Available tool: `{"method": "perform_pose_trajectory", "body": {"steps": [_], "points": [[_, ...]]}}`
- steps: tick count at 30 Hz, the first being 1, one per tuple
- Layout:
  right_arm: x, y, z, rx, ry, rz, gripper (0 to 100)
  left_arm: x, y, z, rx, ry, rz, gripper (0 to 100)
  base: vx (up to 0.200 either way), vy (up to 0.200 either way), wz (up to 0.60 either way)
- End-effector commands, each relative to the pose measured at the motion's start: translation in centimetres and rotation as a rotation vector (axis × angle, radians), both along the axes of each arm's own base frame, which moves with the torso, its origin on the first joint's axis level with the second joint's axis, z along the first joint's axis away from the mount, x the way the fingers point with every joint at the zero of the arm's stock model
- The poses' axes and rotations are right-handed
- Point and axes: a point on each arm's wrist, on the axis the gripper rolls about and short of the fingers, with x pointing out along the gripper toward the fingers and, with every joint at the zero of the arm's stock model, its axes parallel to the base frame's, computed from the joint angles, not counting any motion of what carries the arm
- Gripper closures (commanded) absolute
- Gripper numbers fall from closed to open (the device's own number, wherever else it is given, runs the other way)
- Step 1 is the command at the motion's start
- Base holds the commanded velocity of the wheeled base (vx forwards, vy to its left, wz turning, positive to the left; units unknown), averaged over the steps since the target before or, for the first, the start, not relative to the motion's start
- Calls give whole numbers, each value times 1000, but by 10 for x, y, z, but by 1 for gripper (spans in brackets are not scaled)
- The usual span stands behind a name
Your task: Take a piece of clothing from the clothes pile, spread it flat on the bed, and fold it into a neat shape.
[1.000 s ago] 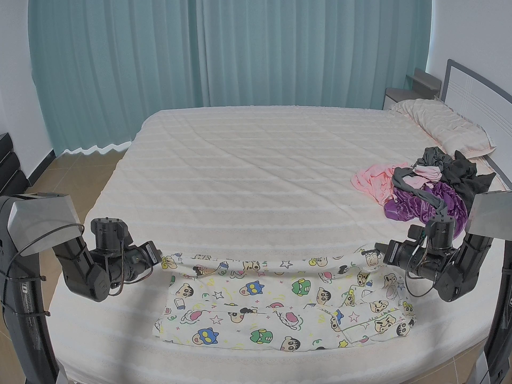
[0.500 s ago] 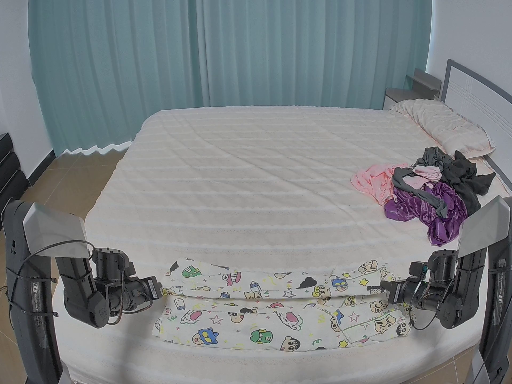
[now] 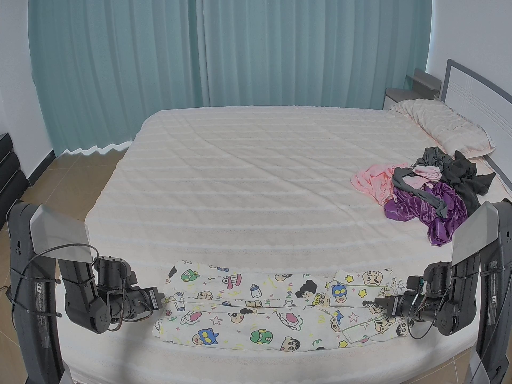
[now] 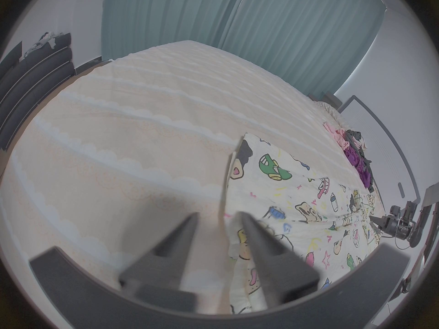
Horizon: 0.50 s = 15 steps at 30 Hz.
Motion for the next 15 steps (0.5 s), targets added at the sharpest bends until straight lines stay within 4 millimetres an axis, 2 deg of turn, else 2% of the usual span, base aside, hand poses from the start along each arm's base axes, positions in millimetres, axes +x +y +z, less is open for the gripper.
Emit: {"method": "perform_pose_trajectory", "body": {"steps": [1,5,8,13,15], "points": [[4,-1,11,7,-51,-7,0,-3,0,-1,-6,15,2,0,0,0,0],[6,-1,29,67,-88,-54,0,-6,2,2,-39,20,40,0,0,0,0],[4,-1,40,117,-98,-89,0,-8,5,12,-110,14,104,0,0,0,0],[-7,2,35,149,-28,-105,0,-17,7,28,-280,38,148,0,0,0,0],[-9,4,32,161,-4,-113,0,-19,7,34,-296,31,152,0,0,0,0]]}}
